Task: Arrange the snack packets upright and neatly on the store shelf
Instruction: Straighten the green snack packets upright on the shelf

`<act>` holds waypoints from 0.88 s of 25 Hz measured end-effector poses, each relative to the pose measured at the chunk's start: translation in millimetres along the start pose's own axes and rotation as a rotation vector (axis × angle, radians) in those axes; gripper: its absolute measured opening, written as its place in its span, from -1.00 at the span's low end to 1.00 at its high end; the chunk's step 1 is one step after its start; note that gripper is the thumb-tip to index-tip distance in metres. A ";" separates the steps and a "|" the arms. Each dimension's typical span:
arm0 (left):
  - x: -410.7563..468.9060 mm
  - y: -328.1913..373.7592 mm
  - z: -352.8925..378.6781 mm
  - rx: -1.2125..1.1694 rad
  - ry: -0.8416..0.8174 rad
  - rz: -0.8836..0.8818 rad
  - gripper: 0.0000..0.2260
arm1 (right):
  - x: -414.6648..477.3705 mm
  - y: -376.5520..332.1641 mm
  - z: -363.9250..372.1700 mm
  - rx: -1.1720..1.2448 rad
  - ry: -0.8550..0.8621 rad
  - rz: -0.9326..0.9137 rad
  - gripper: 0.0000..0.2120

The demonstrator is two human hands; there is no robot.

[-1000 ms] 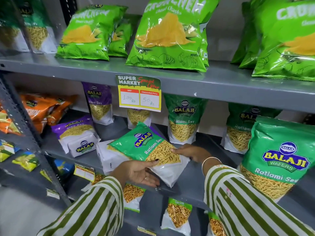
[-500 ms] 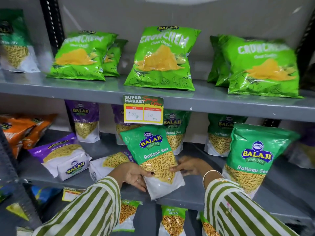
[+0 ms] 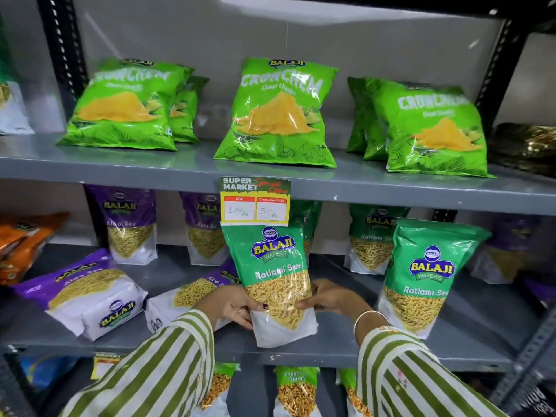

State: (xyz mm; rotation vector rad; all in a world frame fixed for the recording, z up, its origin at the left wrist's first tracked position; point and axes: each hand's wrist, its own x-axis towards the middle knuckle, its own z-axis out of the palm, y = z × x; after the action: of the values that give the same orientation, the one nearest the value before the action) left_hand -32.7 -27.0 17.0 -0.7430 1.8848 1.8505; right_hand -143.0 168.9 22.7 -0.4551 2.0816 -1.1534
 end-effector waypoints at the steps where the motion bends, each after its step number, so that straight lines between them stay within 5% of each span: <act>1: 1.7 4.3 3.2 0.016 0.008 0.019 -0.91 | -0.6 1.1 -2.3 0.006 0.032 -0.014 -0.47; 6: 31.1 27.4 32.7 0.143 0.189 0.187 -0.60 | 4.8 26.0 -24.6 -0.005 0.276 -0.109 -0.28; 13: 75.4 42.9 63.6 0.301 0.322 0.279 -0.58 | 21.3 51.1 -46.8 0.008 0.463 -0.204 -0.29; 18: 83.3 46.3 66.8 0.331 0.360 0.279 -0.57 | 30.9 55.9 -56.6 0.041 0.360 -0.275 -0.29; 22: 65.6 42.4 71.7 0.337 0.378 0.332 -0.57 | 62.3 77.8 -70.3 -0.057 0.215 -0.212 -0.02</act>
State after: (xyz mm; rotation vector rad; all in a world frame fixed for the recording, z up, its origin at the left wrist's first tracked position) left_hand -116.3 37.4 6.3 -0.7347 2.6167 1.5783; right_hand -234.5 215.5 -43.1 -0.6146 2.2983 -1.3172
